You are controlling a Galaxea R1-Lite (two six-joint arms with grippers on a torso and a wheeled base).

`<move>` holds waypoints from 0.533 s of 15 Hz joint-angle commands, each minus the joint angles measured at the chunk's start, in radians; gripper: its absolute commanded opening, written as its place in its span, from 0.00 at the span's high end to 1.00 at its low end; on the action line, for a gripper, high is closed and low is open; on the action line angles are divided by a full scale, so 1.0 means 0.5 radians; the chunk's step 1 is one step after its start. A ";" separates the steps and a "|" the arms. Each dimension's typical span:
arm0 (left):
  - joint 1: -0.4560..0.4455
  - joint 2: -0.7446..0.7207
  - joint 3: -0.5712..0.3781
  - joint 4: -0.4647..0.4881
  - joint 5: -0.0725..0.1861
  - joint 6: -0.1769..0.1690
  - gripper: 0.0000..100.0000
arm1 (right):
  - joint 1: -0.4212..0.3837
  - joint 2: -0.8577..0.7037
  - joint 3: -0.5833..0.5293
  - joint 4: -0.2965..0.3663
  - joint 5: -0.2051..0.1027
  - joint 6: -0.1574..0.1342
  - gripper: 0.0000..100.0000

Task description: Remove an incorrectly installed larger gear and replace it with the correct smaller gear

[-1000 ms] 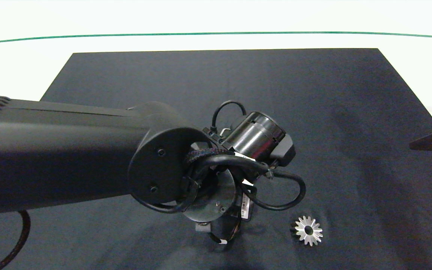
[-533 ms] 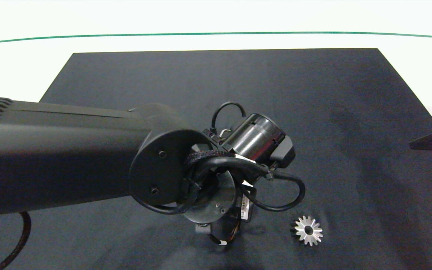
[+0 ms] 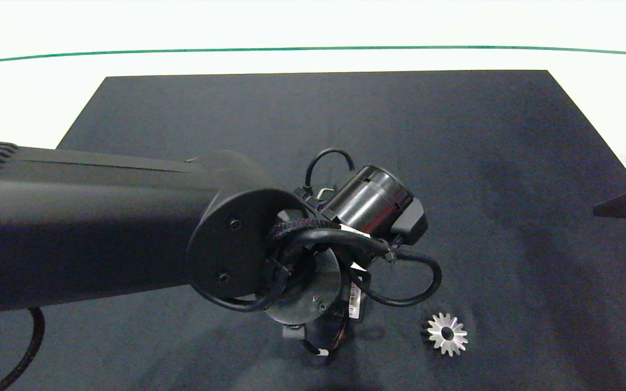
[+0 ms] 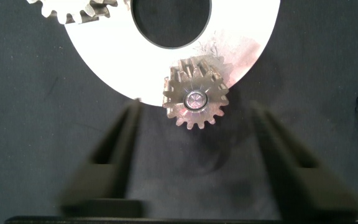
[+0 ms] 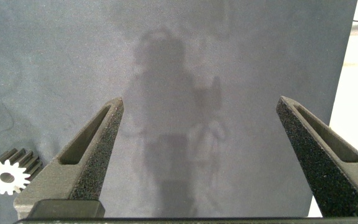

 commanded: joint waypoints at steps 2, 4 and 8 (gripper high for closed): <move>0.046 -0.076 0.000 0.029 0.006 -0.044 0.00 | 0.001 0.004 0.003 0.008 -0.006 -0.001 0.00; 0.162 -0.232 -0.003 0.158 0.006 -0.081 0.00 | 0.001 0.001 0.003 0.008 -0.006 -0.004 0.00; 0.515 -0.698 0.000 0.579 0.006 -0.237 0.00 | 0.004 0.013 0.013 0.011 -0.006 -0.010 0.00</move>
